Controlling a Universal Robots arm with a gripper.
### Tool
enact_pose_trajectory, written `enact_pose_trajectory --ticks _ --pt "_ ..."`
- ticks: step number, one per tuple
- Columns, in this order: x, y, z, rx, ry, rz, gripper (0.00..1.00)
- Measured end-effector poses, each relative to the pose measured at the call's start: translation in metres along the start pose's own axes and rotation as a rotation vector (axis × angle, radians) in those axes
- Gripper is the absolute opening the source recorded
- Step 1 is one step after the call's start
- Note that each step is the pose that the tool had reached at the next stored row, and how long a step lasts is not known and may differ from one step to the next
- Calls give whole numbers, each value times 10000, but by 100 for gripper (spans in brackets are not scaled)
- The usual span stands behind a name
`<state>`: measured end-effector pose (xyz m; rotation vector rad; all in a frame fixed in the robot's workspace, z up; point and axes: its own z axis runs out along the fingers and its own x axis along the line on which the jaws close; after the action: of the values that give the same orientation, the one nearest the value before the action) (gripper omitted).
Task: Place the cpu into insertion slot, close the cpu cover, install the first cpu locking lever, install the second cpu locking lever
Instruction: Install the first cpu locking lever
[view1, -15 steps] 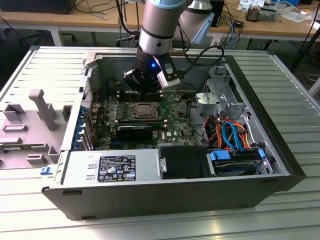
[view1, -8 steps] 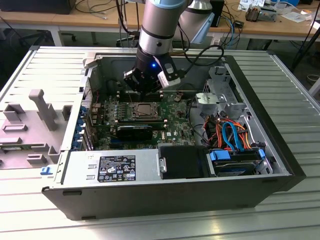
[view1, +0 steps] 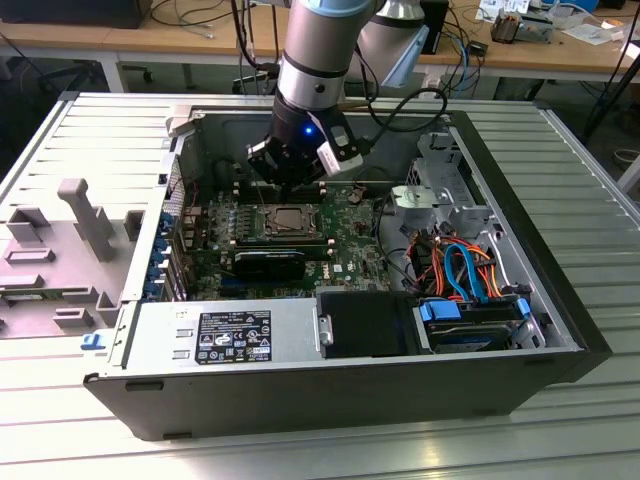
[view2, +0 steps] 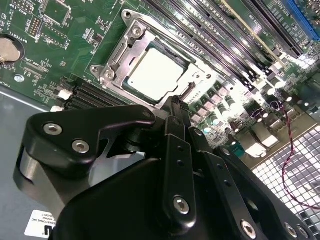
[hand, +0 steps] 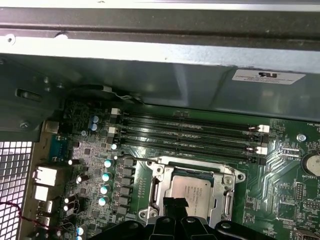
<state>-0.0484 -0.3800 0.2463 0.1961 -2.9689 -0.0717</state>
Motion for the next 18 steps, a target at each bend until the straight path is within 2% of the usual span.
enact_pose_trajectory --ticks 18 --pt "0 0 0 103 37 -631 11"
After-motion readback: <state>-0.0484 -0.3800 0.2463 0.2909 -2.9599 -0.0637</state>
